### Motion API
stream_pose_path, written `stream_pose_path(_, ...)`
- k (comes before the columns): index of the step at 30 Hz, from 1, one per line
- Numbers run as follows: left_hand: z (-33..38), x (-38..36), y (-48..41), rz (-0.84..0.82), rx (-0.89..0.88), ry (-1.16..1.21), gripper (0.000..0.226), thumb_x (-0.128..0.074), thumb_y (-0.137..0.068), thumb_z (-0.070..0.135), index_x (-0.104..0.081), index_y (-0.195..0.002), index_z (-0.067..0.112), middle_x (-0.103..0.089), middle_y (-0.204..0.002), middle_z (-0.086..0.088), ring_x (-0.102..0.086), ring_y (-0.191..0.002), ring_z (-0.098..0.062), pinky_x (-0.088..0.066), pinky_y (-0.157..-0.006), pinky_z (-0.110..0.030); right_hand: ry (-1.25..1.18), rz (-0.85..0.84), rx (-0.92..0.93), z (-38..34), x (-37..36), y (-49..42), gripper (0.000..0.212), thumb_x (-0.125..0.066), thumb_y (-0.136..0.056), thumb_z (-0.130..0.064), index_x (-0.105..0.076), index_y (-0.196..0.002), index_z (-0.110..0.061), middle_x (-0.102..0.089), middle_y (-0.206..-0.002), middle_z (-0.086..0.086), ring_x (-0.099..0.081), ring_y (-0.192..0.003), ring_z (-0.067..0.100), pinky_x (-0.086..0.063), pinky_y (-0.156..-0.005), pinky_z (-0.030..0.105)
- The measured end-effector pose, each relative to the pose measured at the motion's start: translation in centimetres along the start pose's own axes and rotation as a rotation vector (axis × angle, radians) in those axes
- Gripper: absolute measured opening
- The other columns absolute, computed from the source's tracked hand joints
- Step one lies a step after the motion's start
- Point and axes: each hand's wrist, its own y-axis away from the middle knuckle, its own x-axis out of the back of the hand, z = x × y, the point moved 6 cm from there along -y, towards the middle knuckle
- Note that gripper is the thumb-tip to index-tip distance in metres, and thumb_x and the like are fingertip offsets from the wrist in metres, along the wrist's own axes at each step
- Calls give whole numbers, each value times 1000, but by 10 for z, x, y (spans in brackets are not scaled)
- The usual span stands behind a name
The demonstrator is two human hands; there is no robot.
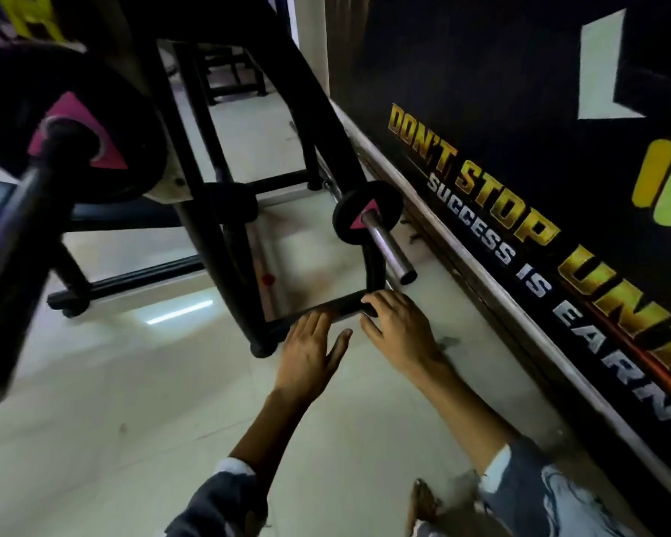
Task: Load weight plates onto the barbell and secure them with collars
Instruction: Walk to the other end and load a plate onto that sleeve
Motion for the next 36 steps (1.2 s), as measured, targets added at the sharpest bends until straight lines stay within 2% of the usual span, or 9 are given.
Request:
stream_pose_path(5, 2, -72, -111, -39, 85, 80, 31, -53, -91, 36, -59, -108, 11, -66, -99, -6, -62, -88, -25, -46, -72, -29, -101, -83, -79, 97, -10, -82, 29, -57, -89, -24, -58, -113, -9, -64, -114, 11, -57, -107, 27, -49, -86, 36)
stream_pose_path(11, -51, -151, -226, 50, 370, 355, 32, -59, -90, 24, -53, -117, 8, -62, -113, -10, -61, -99, -27, -47, -79, -31, -306, -70, -286, 210, -52, -186, 31, -57, -89, -27, -55, -117, -14, -59, -118, 10, -54, -110, 25, -41, -80, 24)
stream_pose_path(15, -124, -219, -298, 164, 602, 576, 59, -62, -87, 36, -37, -132, 8, -44, -133, -11, -43, -120, -18, -32, -95, -24, -652, -72, -474, 283, -118, -264, 77, -65, -82, -35, -21, -143, -20, -27, -149, 6, -27, -136, 19, -29, -104, 29)
stream_pose_path(18, -170, -255, -346, 169, 570, 688, 76, -69, -77, 48, -35, -134, 11, -45, -133, -6, -45, -120, -12, -39, -100, -25, -824, -27, -556, 326, -168, -318, 92, -71, -75, -35, -13, -145, -23, -19, -154, 3, -20, -140, 16, -21, -105, 21)
stream_pose_path(22, -200, -268, -392, 89, 424, 660, 44, -77, -62, 48, -62, -94, 21, -69, -88, 9, -65, -82, -7, -54, -75, -20, -825, 18, -494, 358, -205, -368, 73, -80, -67, -26, -43, -129, -13, -51, -125, -3, -48, -117, 8, -35, -84, -2)
stream_pose_path(26, -206, -273, -405, 120, 359, 698, 30, -80, -56, 44, -61, -78, 35, -67, -71, 28, -63, -71, 6, -52, -66, -15, -879, 144, -436, 370, -214, -374, 56, -74, -57, -41, -58, -98, -6, -60, -87, -11, -59, -80, -10, -46, -76, 11)
stream_pose_path(31, -196, -270, -385, 299, 315, 639, 58, -78, -59, 57, -66, -73, 2, -64, -65, 7, -60, -62, -11, -51, -57, -34, -944, 207, -404, 365, -206, -358, 65, -73, -58, -31, -53, -99, 15, -55, -83, -15, -57, -76, -16, -45, -72, 6)
stream_pose_path(34, -174, -269, -350, 324, 295, 652, 67, -76, -59, 59, -63, -72, -5, -60, -62, 15, -55, -59, -4, -48, -54, -31, -959, 128, -392, 360, -195, -324, 39, -76, -58, -30, -56, -84, -10, -60, -71, -19, -56, -73, -9, -44, -68, 9)
stream_pose_path(36, -154, -267, -316, 313, 304, 659, 67, -75, -60, 60, -62, -73, -4, -61, -64, 4, -57, -60, -10, -49, -54, -36, -955, 123, -384, 354, -180, -291, 33, -75, -58, -32, -51, -77, -22, -62, -69, -22, -54, -70, -8, -41, -65, 9)
